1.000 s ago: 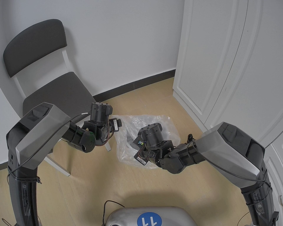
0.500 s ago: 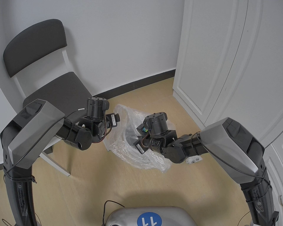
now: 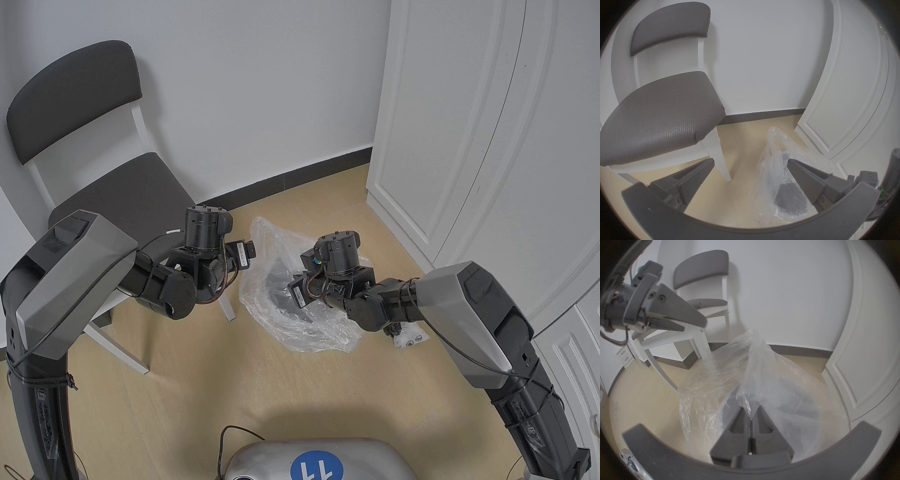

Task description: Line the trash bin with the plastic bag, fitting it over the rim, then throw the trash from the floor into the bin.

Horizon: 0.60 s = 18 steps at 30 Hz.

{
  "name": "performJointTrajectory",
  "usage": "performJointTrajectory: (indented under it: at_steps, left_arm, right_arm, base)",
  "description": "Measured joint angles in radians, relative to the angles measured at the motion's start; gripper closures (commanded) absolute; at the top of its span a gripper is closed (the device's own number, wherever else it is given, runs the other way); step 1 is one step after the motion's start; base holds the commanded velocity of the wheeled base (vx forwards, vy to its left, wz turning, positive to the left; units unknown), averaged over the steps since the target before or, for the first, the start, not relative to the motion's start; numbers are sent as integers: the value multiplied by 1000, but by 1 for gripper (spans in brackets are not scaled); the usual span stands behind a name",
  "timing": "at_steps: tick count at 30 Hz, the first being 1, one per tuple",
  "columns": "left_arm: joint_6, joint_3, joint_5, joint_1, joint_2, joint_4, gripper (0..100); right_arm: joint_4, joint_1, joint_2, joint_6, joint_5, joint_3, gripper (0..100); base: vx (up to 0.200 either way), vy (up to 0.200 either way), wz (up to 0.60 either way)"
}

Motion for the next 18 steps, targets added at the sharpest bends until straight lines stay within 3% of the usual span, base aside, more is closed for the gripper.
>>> performJointTrajectory:
  at_steps: [8,18]
  left_arm:
    - [-1,0,0,-3,0,-1,0]
    - [4,11,0,-5,0,-2,0]
  right_arm:
    - [-95,-27,34,66,37,-7,100]
    - [-89,-40,-9,82,13,-9,100]
  base:
    - [0,0,0]
    - [0,0,0]
